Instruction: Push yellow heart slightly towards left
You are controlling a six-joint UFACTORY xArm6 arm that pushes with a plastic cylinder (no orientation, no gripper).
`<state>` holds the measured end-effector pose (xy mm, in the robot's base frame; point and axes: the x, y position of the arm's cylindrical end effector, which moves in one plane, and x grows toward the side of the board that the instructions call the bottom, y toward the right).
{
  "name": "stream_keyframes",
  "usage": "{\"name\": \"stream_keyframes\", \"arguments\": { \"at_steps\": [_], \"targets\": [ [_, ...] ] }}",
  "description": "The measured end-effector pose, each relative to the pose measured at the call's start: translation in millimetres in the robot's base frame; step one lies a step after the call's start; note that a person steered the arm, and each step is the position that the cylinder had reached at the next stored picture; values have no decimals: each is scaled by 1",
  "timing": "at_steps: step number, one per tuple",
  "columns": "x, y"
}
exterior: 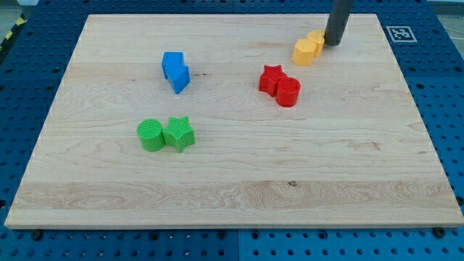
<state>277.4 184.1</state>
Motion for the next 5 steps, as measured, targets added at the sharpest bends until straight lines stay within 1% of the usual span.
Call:
{"name": "stream_keyframes", "arguments": {
  "at_steps": [5],
  "targets": [
    [0,-18]
  ]
}}
